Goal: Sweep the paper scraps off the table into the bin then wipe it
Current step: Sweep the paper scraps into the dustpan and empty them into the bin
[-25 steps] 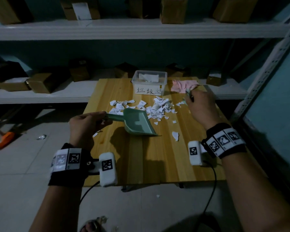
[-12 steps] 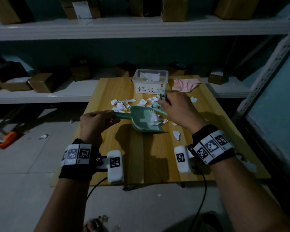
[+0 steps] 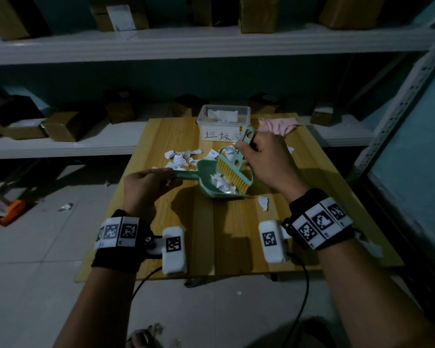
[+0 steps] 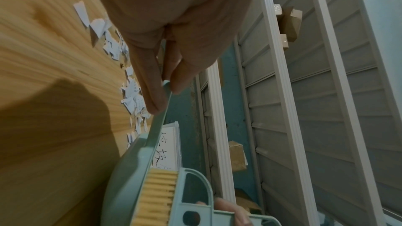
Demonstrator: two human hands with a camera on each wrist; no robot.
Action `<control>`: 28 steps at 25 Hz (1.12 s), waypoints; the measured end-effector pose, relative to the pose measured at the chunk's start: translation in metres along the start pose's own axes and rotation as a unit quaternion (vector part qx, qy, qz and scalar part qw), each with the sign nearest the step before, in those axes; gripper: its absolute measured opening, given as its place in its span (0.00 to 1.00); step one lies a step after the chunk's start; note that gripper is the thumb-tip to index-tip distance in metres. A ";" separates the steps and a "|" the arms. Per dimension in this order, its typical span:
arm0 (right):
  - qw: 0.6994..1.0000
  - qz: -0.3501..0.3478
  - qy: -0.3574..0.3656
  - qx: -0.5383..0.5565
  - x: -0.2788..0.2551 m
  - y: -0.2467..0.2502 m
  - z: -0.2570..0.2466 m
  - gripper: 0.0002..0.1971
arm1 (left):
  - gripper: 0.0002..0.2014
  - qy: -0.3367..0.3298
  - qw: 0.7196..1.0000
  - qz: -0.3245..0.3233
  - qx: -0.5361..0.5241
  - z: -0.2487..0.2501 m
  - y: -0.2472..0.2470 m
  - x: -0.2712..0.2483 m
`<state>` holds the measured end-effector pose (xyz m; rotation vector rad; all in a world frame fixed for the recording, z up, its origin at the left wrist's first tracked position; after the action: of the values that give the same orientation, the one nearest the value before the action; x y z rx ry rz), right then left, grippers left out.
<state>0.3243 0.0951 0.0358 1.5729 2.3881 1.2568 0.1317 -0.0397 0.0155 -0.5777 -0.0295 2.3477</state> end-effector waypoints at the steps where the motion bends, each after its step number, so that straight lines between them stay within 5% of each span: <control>1: 1.000 0.016 0.001 0.008 0.000 0.003 0.001 0.12 | 0.05 0.003 1.000 -0.003 -0.002 0.000 0.000 0.001; 10: 0.971 0.223 -0.081 0.031 0.005 0.047 0.018 0.12 | 0.11 0.003 0.995 -0.012 -0.095 -0.003 0.002 0.009; 14: 0.969 0.219 -0.108 0.024 0.003 0.051 0.028 0.12 | 0.11 0.057 0.985 -0.036 -0.157 -0.003 0.001 0.010; 18: 0.970 0.209 -0.120 0.022 -0.001 0.050 0.029 0.12 | 0.19 0.020 0.976 -0.040 -0.212 -0.006 -0.013 0.016; 21: 0.969 0.216 -0.117 0.011 -0.001 0.052 0.029 0.12 | 0.20 0.078 0.927 -0.040 -0.364 0.008 -0.034 0.025; 23: 0.970 0.215 -0.110 0.000 0.000 0.052 0.031 0.11 | 0.19 -0.010 0.981 0.042 -0.187 0.015 -0.046 0.016; 25: 0.972 0.209 -0.108 -0.005 0.001 0.052 0.035 0.09 | 0.20 -0.010 0.944 -0.044 -0.328 0.024 -0.054 0.022; 28: 0.974 0.199 -0.112 -0.013 0.003 0.053 0.041 0.09 | 0.21 -0.018 0.960 -0.002 -0.278 0.037 -0.071 0.048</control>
<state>0.3803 0.1309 0.0423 2.1296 1.9779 1.0763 0.1299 0.0499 0.0425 -0.7960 -0.7245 2.3393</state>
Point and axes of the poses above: each hand's wrist, its own x-axis towards the middle knuckle, its own y-axis out of the back of the hand, z = x × y, the point moved 1 cm from there along x, towards the middle knuckle, and after that the axes turned 5 degrees about y, right-handed, at the moved point
